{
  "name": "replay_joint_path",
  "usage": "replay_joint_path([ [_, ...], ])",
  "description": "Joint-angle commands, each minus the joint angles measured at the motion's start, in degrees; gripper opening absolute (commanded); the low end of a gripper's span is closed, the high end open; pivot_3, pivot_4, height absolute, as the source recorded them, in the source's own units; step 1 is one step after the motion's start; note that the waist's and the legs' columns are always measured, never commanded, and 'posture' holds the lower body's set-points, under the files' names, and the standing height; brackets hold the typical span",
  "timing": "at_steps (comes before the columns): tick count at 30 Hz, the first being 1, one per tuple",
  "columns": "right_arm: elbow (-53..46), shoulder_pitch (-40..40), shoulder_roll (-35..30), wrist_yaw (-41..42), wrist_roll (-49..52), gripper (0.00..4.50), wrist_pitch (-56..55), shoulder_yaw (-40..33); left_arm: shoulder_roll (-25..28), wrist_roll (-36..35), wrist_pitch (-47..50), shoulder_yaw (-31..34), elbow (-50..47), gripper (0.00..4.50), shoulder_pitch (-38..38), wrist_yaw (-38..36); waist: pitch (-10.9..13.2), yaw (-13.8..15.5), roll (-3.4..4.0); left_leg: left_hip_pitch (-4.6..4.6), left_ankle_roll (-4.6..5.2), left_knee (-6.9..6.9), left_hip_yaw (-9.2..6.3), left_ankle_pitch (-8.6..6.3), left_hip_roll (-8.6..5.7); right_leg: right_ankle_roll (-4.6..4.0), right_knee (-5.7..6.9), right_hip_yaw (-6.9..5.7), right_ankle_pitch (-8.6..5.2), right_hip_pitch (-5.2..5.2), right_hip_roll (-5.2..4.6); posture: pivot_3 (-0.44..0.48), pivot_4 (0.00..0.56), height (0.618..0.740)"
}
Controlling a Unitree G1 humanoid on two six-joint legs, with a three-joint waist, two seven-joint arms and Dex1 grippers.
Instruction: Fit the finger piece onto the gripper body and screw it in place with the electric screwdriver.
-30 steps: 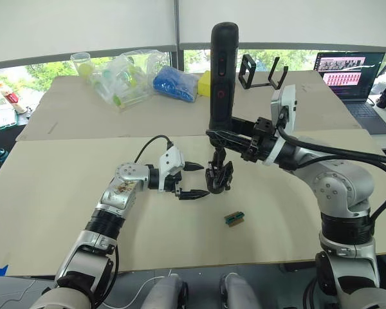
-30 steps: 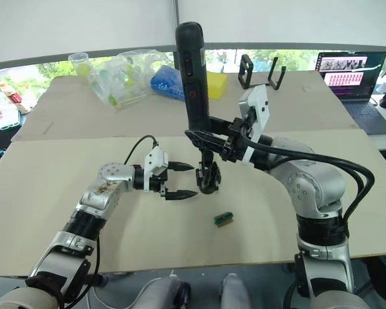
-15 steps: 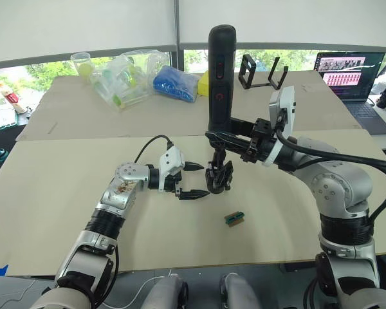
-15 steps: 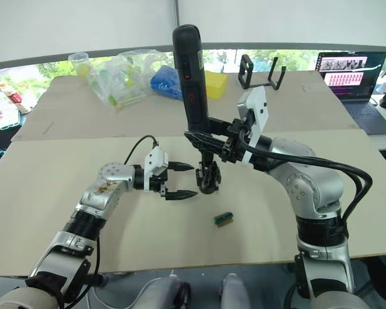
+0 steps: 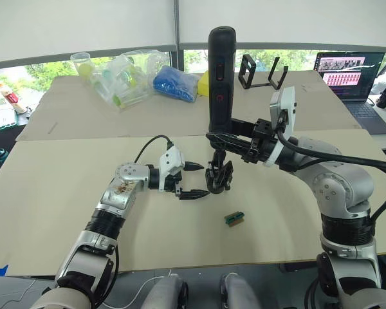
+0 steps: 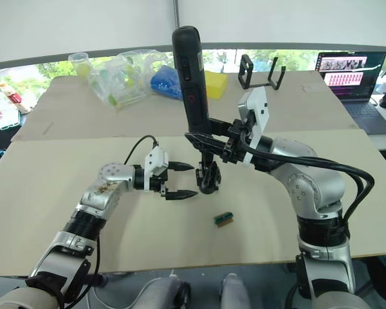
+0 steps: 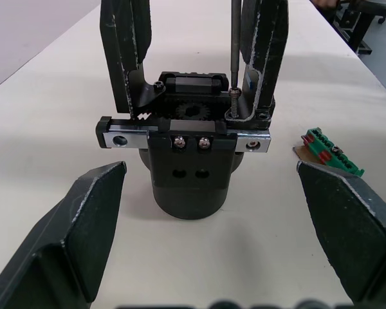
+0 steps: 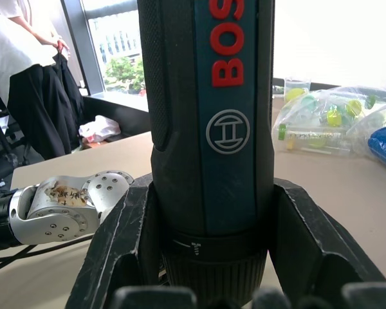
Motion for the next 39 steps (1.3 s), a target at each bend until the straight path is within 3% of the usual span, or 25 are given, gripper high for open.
replay_joint_path([
  [1,-1.91,-1.11,-0.11,0.64,0.25,1.91,-3.03,-1.13,-0.24,-0.14,-0.58,0.18,-1.71,4.5,-0.02,0.03,0.0,0.01,0.0,0.0,0.0,0.0,0.0,0.0,0.0,0.0,0.0,0.0,0.0,0.0,0.0,0.0,0.15,0.74],
  [39,-2.39,-0.73,-0.07,2.67,-1.57,1.91,-4.65,-0.43,-0.33,-0.08,-0.63,0.26,-1.54,4.5,0.02,0.18,0.0,0.01,0.0,0.0,0.0,0.0,0.0,0.0,0.0,0.0,0.0,0.0,0.0,0.0,0.0,0.0,0.15,0.74],
])
